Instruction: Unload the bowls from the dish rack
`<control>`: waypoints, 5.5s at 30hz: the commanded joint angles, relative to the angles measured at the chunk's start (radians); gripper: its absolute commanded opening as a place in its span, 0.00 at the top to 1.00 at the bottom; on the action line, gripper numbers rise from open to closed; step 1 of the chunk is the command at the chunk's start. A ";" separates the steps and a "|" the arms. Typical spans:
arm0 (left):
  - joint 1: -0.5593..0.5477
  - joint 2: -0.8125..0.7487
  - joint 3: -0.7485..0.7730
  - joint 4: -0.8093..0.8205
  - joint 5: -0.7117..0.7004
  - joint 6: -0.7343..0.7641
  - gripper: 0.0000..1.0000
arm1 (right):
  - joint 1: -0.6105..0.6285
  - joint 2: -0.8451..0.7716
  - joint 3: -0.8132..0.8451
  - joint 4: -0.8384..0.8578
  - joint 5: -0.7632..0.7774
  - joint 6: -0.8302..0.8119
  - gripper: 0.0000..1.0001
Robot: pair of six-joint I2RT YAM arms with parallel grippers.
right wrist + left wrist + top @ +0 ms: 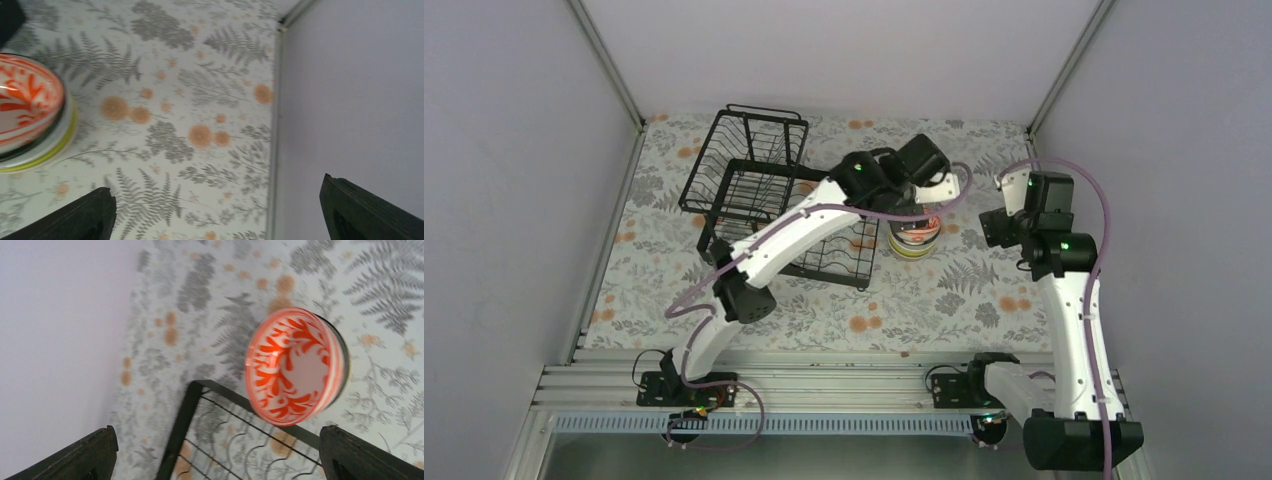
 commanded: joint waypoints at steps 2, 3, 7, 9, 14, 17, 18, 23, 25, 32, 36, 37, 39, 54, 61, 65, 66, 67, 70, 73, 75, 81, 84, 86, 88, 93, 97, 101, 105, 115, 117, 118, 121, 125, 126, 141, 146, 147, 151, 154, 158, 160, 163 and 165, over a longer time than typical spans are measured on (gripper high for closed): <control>0.037 -0.135 0.111 0.061 -0.112 -0.024 0.00 | -0.009 0.058 -0.022 0.020 -0.230 -0.031 0.05; 0.046 -0.145 0.130 0.068 -0.137 -0.023 0.00 | -0.007 0.070 -0.026 0.024 -0.259 -0.042 0.06; 0.108 -0.189 0.199 0.099 -0.186 -0.031 0.00 | 0.013 0.113 -0.060 0.069 -0.342 -0.060 0.07; 0.140 -0.206 0.253 0.116 -0.219 -0.037 0.00 | 0.025 0.142 -0.078 0.082 -0.363 -0.075 0.07; 0.213 -0.262 0.366 0.179 -0.251 -0.061 0.00 | 0.052 0.194 -0.081 0.114 -0.365 -0.077 0.06; 0.240 -0.277 0.356 0.217 -0.328 -0.042 0.00 | 0.066 0.207 -0.059 0.123 -0.366 -0.065 0.06; 0.254 -0.281 0.345 0.229 -0.364 -0.038 0.00 | 0.072 0.212 -0.050 0.127 -0.363 -0.059 0.05; 0.384 -0.285 0.346 0.267 -0.396 -0.034 0.00 | 0.091 0.225 0.003 0.164 -0.394 -0.036 0.02; 0.476 -0.311 0.328 0.283 -0.316 -0.055 0.00 | 0.111 0.251 0.025 0.157 -0.402 -0.039 0.00; 0.845 -0.762 -0.593 0.879 -0.006 -0.089 0.00 | 0.236 0.353 0.056 0.190 -0.315 -0.038 0.00; 0.945 -0.873 -0.908 1.149 0.004 -0.085 0.00 | 0.274 0.377 0.078 0.239 -0.292 -0.006 0.00; 0.975 -0.871 -0.935 1.156 0.025 -0.106 0.00 | 0.279 0.377 0.077 0.254 -0.288 0.001 0.00; 1.037 -0.858 -0.983 1.178 0.049 -0.146 0.00 | 0.290 0.373 0.059 0.292 -0.268 0.008 0.00; 1.278 -0.812 -1.421 1.497 0.172 -0.293 0.00 | 0.409 0.269 -0.190 0.508 0.053 0.012 0.00; 1.278 -0.828 -1.460 1.491 0.178 -0.336 0.00 | 0.411 0.207 -0.235 0.530 0.157 -0.002 0.00; 1.277 -0.842 -1.480 1.484 0.200 -0.358 0.00 | 0.412 0.172 -0.265 0.537 0.160 -0.003 0.00; 1.278 -0.839 -1.482 1.480 0.209 -0.362 0.00 | 0.413 0.168 -0.269 0.531 0.152 -0.001 0.00; 1.278 -0.835 -1.482 1.475 0.214 -0.364 0.00 | 0.413 0.164 -0.271 0.525 0.141 0.002 0.00; 1.278 -0.820 -1.475 1.461 0.215 -0.362 0.00 | 0.414 0.143 -0.282 0.521 0.111 0.002 0.00; 1.278 -0.818 -1.478 1.453 0.221 -0.367 0.00 | 0.418 0.137 -0.290 0.510 0.100 -0.003 0.00; 1.277 -0.818 -1.483 1.454 0.236 -0.372 0.00 | 0.419 0.135 -0.300 0.504 0.091 -0.006 0.00; 1.273 -0.809 -1.495 1.451 0.241 -0.385 0.00 | 0.422 0.132 -0.339 0.505 0.077 -0.005 0.00; 1.270 -0.806 -1.492 1.440 0.242 -0.376 0.00 | 0.422 0.128 -0.353 0.509 0.083 -0.002 0.00; 1.264 -0.809 -1.495 1.443 0.248 -0.366 0.00 | 0.422 0.127 -0.356 0.510 0.079 -0.002 0.00; 1.261 -0.812 -1.496 1.438 0.262 -0.365 0.00 | 0.422 0.135 -0.353 0.504 0.077 0.004 0.00; 1.255 -0.813 -1.497 1.427 0.296 -0.366 0.00 | 0.422 0.137 -0.350 0.516 0.099 0.001 0.00; 1.255 -0.820 -1.499 1.431 0.295 -0.366 0.00 | 0.422 0.106 -0.324 0.553 0.113 -0.014 0.00; 1.256 -0.834 -1.492 1.437 0.254 -0.338 0.00 | 0.423 0.146 -0.193 0.471 0.043 -0.038 0.00; 1.270 -0.846 -1.462 1.397 0.283 -0.297 0.00 | 0.438 0.233 -0.046 0.328 -0.088 -0.071 0.00; 1.308 -0.791 -1.382 1.294 0.337 -0.291 0.00 | 0.578 0.510 0.372 -0.122 -0.437 -0.198 0.10; 1.310 -0.782 -1.382 1.291 0.346 -0.289 0.00 | 0.620 0.572 0.398 -0.176 -0.445 -0.218 0.18; 1.310 -0.784 -1.389 1.298 0.349 -0.290 0.00 | 0.635 0.596 0.404 -0.189 -0.445 -0.222 0.21; 1.310 -0.789 -1.401 1.307 0.357 -0.290 0.00 | 0.673 0.648 0.405 -0.201 -0.458 -0.224 0.30; 1.310 -0.792 -1.405 1.309 0.362 -0.291 0.00 | 0.733 0.682 0.388 -0.210 -0.502 -0.225 0.33; 1.310 -0.792 -1.406 1.307 0.365 -0.293 0.00 | 0.744 0.685 0.381 -0.210 -0.522 -0.226 0.33; 1.311 -0.804 -1.451 1.337 0.340 -0.295 0.00 | 0.905 0.733 0.131 0.100 -0.406 -0.171 0.44; 1.312 -0.800 -1.451 1.336 0.344 -0.298 0.00 | 0.911 0.753 0.117 0.142 -0.376 -0.170 0.51; 1.312 -0.800 -1.452 1.334 0.346 -0.298 0.00 | 0.911 0.759 0.115 0.145 -0.371 -0.171 0.52; 1.312 -0.805 -1.460 1.337 0.345 -0.297 0.00 | 0.911 0.782 0.111 0.161 -0.339 -0.173 0.54; 1.313 -0.809 -1.464 1.342 0.347 -0.296 0.00 | 0.910 0.796 0.114 0.174 -0.320 -0.177 0.56; 1.313 -0.808 -1.465 1.339 0.354 -0.298 0.00 | 0.910 0.830 0.133 0.179 -0.274 -0.168 0.73; 1.313 -0.809 -1.465 1.338 0.358 -0.300 0.00 | 0.910 0.847 0.142 0.186 -0.245 -0.161 0.81; 1.313 -0.811 -1.470 1.342 0.362 -0.301 0.00 | 0.907 0.853 0.148 0.213 -0.208 -0.160 0.92; 1.313 -0.808 -1.470 1.340 0.364 -0.302 0.00 | 0.901 0.865 0.161 0.225 -0.189 -0.158 0.96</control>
